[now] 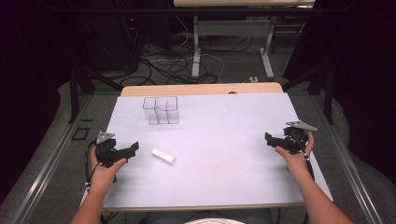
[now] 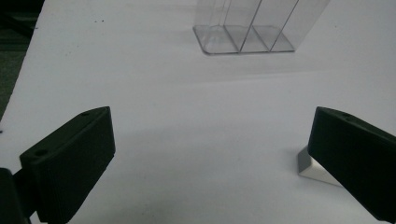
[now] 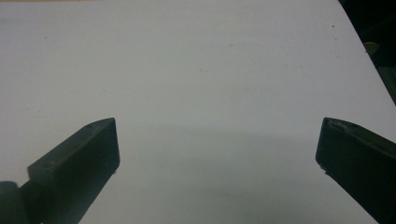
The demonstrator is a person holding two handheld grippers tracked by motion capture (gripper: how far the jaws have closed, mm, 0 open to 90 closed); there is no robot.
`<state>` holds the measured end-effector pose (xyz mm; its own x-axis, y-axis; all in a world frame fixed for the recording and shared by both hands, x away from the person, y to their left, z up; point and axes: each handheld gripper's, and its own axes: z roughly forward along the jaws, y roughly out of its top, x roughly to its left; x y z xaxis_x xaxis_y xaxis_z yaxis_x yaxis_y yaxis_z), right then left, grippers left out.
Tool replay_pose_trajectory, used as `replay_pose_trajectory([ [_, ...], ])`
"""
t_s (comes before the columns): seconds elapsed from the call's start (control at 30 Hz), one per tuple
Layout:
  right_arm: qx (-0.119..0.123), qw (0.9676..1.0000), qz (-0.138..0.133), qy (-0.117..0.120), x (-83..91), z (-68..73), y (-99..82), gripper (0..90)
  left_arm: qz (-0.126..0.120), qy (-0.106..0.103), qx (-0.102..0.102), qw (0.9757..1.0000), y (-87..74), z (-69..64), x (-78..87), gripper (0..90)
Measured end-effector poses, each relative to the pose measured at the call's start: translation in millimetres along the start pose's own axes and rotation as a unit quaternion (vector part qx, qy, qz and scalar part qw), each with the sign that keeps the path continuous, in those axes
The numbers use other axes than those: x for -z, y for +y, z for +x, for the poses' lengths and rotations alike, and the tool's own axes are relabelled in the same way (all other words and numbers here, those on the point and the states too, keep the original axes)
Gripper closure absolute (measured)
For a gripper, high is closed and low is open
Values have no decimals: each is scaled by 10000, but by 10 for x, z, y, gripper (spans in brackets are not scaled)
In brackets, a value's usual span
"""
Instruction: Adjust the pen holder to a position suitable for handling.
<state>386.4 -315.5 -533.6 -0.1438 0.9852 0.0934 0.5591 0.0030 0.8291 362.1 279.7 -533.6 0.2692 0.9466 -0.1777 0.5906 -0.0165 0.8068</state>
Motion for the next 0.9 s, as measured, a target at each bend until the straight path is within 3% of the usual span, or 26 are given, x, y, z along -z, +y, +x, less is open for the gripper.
replay_pose_trajectory([
  [0.17,87,10000,-41,7,25,58,10,0,-17,-36,9,10000,46,-29,30,13],
  [0.37,47,9999,-92,-21,52,110,-4,0,-237,69,107,9996,184,-106,112,52],
  [0.43,104,9999,-79,-8,62,126,-8,0,-297,238,-17,9993,225,-159,127,70],
  [0.6,311,9995,-82,-19,81,155,-13,0,-382,160,-149,9990,360,-275,161,95],
  [0.9,162,9999,-16,26,80,140,-13,0,-470,198,-130,9986,623,-365,163,148],
])
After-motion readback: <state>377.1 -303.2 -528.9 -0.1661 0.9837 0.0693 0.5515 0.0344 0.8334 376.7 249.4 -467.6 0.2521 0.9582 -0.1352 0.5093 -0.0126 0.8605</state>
